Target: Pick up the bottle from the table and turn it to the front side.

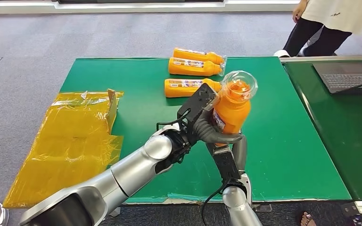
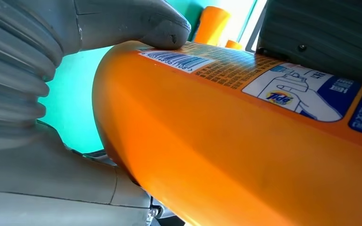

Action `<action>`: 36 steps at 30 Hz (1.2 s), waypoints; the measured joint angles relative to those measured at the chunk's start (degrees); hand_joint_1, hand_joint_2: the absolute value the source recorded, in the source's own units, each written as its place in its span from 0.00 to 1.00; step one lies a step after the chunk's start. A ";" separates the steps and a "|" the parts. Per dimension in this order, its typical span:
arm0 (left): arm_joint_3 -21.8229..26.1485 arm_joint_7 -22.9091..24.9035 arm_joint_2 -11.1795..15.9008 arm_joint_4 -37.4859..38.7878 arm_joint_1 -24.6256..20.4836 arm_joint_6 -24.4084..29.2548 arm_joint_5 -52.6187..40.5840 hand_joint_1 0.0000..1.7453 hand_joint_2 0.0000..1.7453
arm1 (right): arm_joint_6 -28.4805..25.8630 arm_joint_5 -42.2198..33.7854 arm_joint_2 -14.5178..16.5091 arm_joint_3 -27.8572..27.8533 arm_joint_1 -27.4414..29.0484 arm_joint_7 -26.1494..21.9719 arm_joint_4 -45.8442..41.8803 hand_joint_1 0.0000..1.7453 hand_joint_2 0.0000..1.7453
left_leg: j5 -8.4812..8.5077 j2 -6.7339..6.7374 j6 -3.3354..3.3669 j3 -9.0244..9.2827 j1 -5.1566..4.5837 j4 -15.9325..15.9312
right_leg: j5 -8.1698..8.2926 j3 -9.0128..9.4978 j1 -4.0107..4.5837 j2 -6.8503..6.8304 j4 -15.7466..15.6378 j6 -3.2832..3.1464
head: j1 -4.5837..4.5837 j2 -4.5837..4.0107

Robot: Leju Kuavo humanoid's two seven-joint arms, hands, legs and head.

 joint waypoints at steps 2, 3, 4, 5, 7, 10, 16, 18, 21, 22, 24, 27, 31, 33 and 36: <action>-1.47 0.00 0.30 -0.24 -0.62 1.38 1.05 0.00 1.00 | 0.13 -0.29 0.05 -0.01 -0.13 -0.29 0.32 1.00 1.00 | 0.00 0.00 0.00 0.00 0.00 0.00 | 0.00 0.01 0.00 0.00 0.00 0.00 | 0.00 -0.01; -2.07 -0.02 0.38 -0.26 -0.88 2.12 1.72 0.00 1.00 | 0.21 -0.42 0.09 0.00 -0.22 -0.42 0.53 1.00 1.00 | 0.00 0.00 0.00 0.00 0.00 0.00 | 0.00 0.01 0.00 0.00 0.00 0.00 | 0.00 -0.01; -2.52 -0.06 0.45 -0.25 -1.10 2.84 2.39 0.00 1.00 | 0.27 -0.53 0.14 0.01 -0.34 -0.51 0.74 1.00 1.00 | 0.00 0.00 0.00 0.00 0.00 0.00 | 0.00 0.01 0.00 0.00 0.00 0.00 | 0.01 -0.01; -2.84 -0.13 0.53 -0.24 -1.27 3.49 3.04 0.00 1.00 | 0.33 -0.62 0.21 0.01 -0.50 -0.55 0.95 1.00 1.00 | 0.00 0.00 0.00 0.00 0.00 0.00 | 0.00 0.01 0.00 0.00 0.00 0.00 | 0.00 0.00; -3.15 -0.47 0.67 -0.10 -1.53 4.37 4.22 0.00 1.00 | 0.41 -0.79 0.34 0.02 -0.87 -0.58 1.32 1.00 1.00 | 0.00 0.00 0.00 0.01 0.00 0.00 | 0.00 0.01 0.00 0.00 0.00 0.00 | -0.01 -0.01; -3.20 -1.51 0.79 0.50 -1.79 4.98 5.73 0.41 1.00 | 0.58 -0.98 0.43 0.07 -1.60 -0.54 1.98 1.00 1.00 | 0.01 -0.01 0.00 0.01 0.00 0.00 | 0.00 0.02 0.00 0.00 0.00 0.00 | -0.01 -0.01; -3.20 -4.38 0.85 2.00 -2.45 5.77 5.43 1.00 1.00 | 1.01 -1.20 0.76 0.16 -3.48 0.31 3.27 1.00 1.00 | 0.02 -0.02 0.01 0.00 0.00 0.00 | 0.01 0.02 0.00 0.00 0.01 0.00 | -0.01 -0.01; -3.09 -5.86 0.85 2.68 -2.47 5.74 3.73 1.00 1.00 | 1.12 -1.33 0.85 0.17 -3.72 0.63 3.30 1.00 1.00 | 0.02 -0.03 0.01 0.00 0.00 0.00 | 0.01 0.02 0.00 0.00 0.01 0.00 | -0.01 -0.01; -1.81 -8.01 0.80 3.79 -1.72 4.51 -1.96 1.00 1.00 | 1.41 -1.23 0.85 0.17 -3.30 1.11 2.86 1.00 1.00 | 0.01 -0.02 0.00 0.00 0.00 0.00 | 0.00 0.02 0.00 0.00 0.01 0.00 | -0.03 0.00; -1.05 -8.50 0.75 4.09 -1.28 3.73 -4.36 1.00 1.00 | 1.49 -1.09 0.86 0.17 -2.91 1.27 2.57 1.00 1.00 | 0.01 -0.03 0.00 -0.01 0.00 0.00 | 0.00 0.02 0.00 -0.01 0.01 0.00 | -0.03 0.00; 0.49 -9.13 0.63 4.54 -0.47 2.17 -8.09 1.00 1.00 | 1.58 -0.79 0.88 0.19 -2.04 1.49 2.03 1.00 1.00 | 0.01 -0.05 0.01 -0.03 0.00 0.00 | 0.00 0.01 0.00 -0.01 0.01 0.00 | -0.03 0.00; 1.80 -9.40 0.50 4.84 0.17 1.07 -10.05 1.00 1.00 | 1.84 -0.54 0.92 0.20 -1.31 1.64 1.60 1.00 1.00 | 0.01 -0.04 0.00 -0.04 0.00 -0.01 | 0.00 0.01 0.00 -0.02 0.01 0.00 | -0.03 -0.01; 2.44 -9.44 0.32 4.95 0.61 0.87 -10.50 1.00 1.00 | 2.04 -0.39 0.96 0.21 -0.94 1.71 1.46 0.83 1.00 | 0.01 -0.05 0.01 -0.04 0.00 -0.01 | 0.00 0.02 0.00 -0.02 0.01 0.00 | -0.03 0.00; 2.52 -9.44 0.28 4.98 0.69 0.85 -10.64 1.00 1.00 | 2.04 -0.39 0.96 0.21 -0.86 1.80 1.42 0.48 1.00 | 0.01 -0.05 0.01 -0.04 0.00 0.00 | 0.00 0.02 0.00 -0.02 0.01 0.00 | -0.03 -0.01; 3.08 -9.44 0.15 5.01 0.88 0.79 -11.47 1.00 1.00 | 1.92 -0.27 0.98 0.21 -0.78 2.28 1.21 0.31 1.00 | 0.02 -0.05 0.01 -0.04 0.00 0.00 | 0.00 0.02 0.00 -0.02 0.01 0.00 | -0.03 0.00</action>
